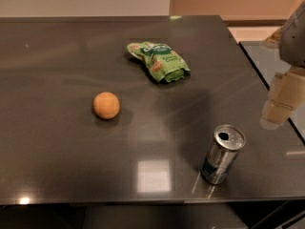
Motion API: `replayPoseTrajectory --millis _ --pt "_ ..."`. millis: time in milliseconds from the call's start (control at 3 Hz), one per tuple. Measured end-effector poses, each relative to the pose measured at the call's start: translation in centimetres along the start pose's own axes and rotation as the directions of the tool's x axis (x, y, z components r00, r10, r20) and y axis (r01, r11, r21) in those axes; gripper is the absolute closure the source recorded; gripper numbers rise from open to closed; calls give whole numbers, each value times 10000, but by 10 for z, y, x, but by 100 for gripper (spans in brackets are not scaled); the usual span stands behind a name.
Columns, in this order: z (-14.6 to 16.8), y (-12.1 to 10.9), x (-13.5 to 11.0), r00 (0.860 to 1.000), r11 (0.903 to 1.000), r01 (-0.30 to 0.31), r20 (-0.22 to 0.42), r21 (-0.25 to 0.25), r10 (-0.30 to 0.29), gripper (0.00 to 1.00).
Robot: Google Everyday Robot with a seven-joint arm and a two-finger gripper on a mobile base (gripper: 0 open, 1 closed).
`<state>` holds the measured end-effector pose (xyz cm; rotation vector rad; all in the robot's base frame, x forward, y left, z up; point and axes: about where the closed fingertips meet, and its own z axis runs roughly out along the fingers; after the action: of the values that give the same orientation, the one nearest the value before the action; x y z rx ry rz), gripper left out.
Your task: Knock redbull can over
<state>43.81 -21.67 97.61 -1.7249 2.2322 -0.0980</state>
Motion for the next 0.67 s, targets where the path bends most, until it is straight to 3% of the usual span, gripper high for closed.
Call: replayPoseTrajectory --millis 333,667 --pt "0 0 0 10000 10000 1 2 1 -1 0" --pt "2 2 -8 9988 9994 218 436 -270 -206 0"
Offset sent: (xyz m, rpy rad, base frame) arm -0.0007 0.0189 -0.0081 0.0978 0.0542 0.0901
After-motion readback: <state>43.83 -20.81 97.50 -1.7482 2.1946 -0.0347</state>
